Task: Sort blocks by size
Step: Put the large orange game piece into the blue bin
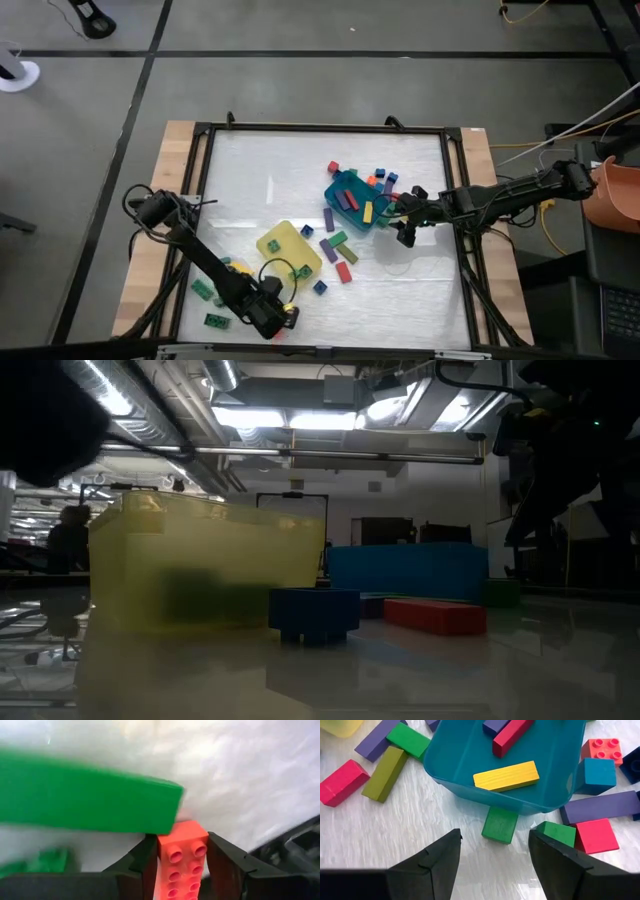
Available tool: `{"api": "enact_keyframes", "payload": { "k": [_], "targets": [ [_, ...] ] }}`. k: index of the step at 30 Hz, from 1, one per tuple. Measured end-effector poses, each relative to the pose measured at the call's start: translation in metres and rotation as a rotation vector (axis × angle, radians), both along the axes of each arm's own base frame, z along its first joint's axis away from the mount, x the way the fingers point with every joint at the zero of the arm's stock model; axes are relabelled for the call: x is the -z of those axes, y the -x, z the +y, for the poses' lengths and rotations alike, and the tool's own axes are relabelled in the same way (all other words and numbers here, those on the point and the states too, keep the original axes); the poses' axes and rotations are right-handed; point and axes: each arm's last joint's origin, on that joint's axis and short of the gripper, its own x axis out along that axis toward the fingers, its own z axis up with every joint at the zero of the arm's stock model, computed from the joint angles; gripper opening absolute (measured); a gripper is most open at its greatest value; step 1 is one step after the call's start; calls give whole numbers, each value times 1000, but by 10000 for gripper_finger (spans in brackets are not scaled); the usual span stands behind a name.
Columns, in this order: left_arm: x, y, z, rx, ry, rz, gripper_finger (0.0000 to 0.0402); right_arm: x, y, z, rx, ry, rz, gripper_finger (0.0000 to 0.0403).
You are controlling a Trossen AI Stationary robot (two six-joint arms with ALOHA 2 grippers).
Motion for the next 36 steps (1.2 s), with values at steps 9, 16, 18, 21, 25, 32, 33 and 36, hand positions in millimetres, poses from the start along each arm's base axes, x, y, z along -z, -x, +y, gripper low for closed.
{"api": "enact_keyframes", "payload": {
  "k": [9,16,18,21,25,32,33,36],
  "targets": [
    [-10,-13,11,62,-16,-71,129,0,0,0,0,0,1,232],
    [-17,-28,17,114,3,-190,129,0,0,0,0,0,1,232],
    [-20,-33,19,130,7,-228,129,0,0,0,-1,0,0,232],
    [-25,-44,24,151,16,-310,129,0,0,0,0,0,1,232],
    [-34,-62,37,174,6,-441,129,0,0,0,-13,-9,2,232],
    [-50,-97,82,236,-67,-661,129,-10,-2,1,-61,4,6,232],
    [-53,-101,88,245,-58,-690,129,-12,-2,1,-61,3,1,232],
    [-59,-111,106,268,-49,-771,129,-17,-4,2,-79,6,-7,232]
  ]
}}
